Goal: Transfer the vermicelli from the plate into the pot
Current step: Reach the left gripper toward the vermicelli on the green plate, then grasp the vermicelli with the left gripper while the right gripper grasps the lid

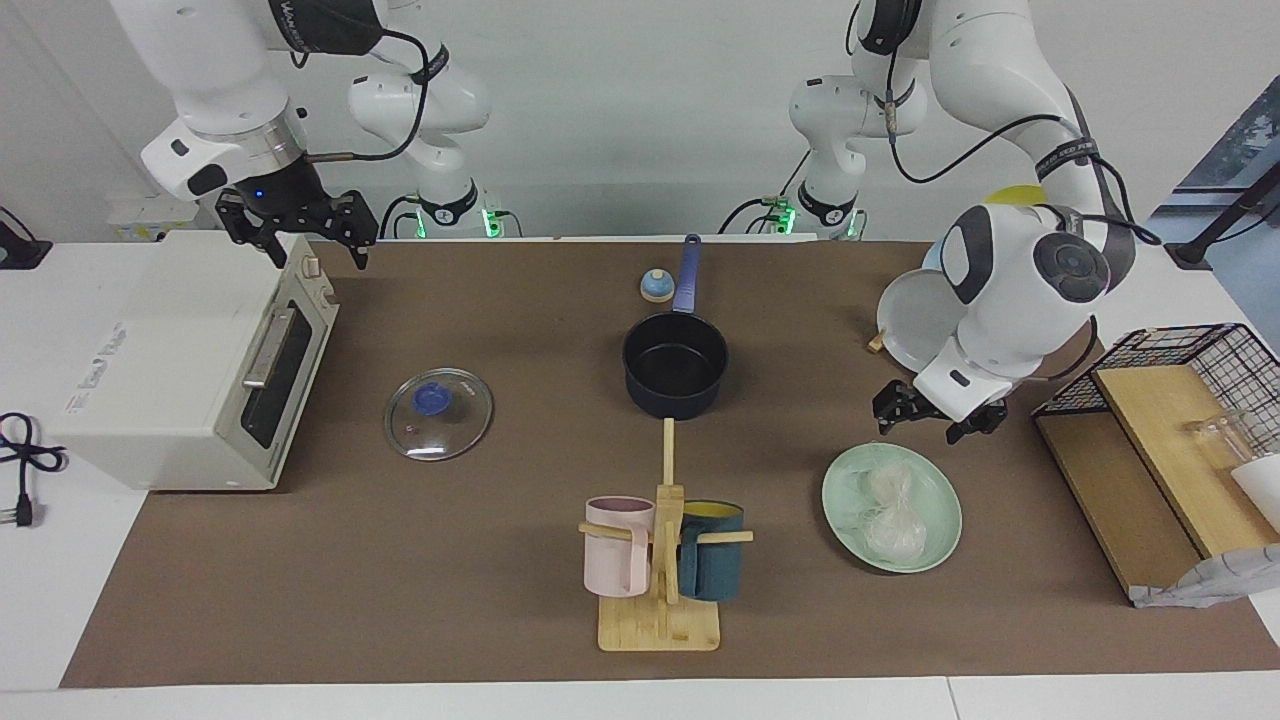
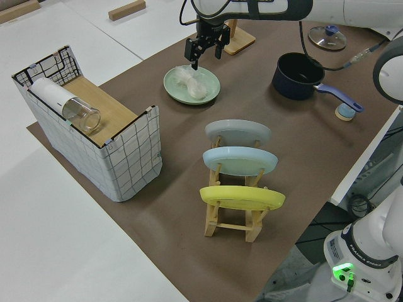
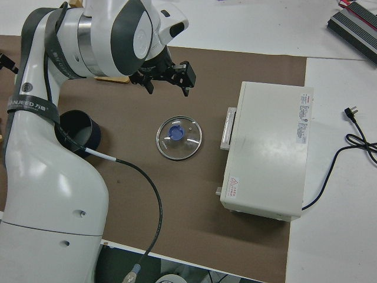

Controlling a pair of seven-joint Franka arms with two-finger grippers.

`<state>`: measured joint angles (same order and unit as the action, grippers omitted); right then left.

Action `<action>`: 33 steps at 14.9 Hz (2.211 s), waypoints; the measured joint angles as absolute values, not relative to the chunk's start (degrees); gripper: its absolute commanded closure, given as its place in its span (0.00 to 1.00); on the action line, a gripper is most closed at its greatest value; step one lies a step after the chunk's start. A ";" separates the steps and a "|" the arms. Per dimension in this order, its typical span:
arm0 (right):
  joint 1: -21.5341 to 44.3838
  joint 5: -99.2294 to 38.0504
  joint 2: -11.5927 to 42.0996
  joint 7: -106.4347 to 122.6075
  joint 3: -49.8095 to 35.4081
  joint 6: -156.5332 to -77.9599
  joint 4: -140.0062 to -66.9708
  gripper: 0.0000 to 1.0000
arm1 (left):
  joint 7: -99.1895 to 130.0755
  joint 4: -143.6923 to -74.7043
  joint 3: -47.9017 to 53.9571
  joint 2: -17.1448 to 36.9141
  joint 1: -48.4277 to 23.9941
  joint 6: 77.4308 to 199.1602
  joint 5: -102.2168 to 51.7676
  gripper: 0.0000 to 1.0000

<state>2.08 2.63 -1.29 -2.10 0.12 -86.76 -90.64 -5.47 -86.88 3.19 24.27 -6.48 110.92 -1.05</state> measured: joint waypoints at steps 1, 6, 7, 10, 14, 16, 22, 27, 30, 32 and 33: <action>2.09 2.60 -1.26 -2.10 0.11 -87.25 -91.00 0.00 | -6.16 -85.55 3.19 26.16 -6.48 111.67 -1.03 0.00; 4.06 0.36 -2.76 -2.10 -0.17 -104.38 -103.89 0.00 | -9.16 -83.10 3.17 32.49 -6.48 118.15 -0.99 0.00; 4.43 0.15 -2.64 -2.10 -0.18 -107.90 -107.39 0.00 | -9.59 -83.06 3.16 33.13 -6.48 119.50 -0.73 0.00; 4.58 -0.21 0.82 -2.12 -0.17 -117.07 -113.25 0.00 | -10.06 -83.16 3.16 34.17 -6.48 123.01 0.56 0.00; 4.93 -0.49 5.63 -2.17 -0.17 -129.83 -119.47 0.00 | -10.54 -84.84 3.22 34.80 -6.52 125.19 0.75 0.00; 4.96 -0.49 5.88 -2.14 -0.17 -132.73 -122.33 0.00 | -11.04 -85.87 3.25 34.83 -6.53 125.96 0.75 0.16; 5.60 -0.49 5.92 -0.88 -0.18 -135.62 -126.77 0.00 | -11.36 -86.01 3.31 34.82 -6.57 125.80 0.76 1.00; 5.60 -0.49 5.96 1.09 -0.17 -135.83 -127.78 0.03 | -11.36 -82.77 3.33 34.57 -6.56 118.95 0.03 1.00; 5.61 -0.49 5.96 1.42 -0.17 -135.84 -127.98 0.05 | -10.81 -77.88 3.41 32.06 -6.57 109.33 -5.43 1.00; 5.64 -0.49 5.96 1.59 -0.17 -135.84 -128.01 0.08 | -7.47 -76.66 3.51 27.85 -6.89 103.87 -8.12 1.00; 5.66 -0.49 5.96 1.72 -0.17 -135.84 -128.02 0.11 | -5.64 -76.58 3.65 25.36 -7.27 100.94 -8.65 1.00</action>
<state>5.66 -0.49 5.96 1.72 -0.17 -135.84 -128.02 -5.64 -76.58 3.65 25.36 -7.27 100.94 -8.65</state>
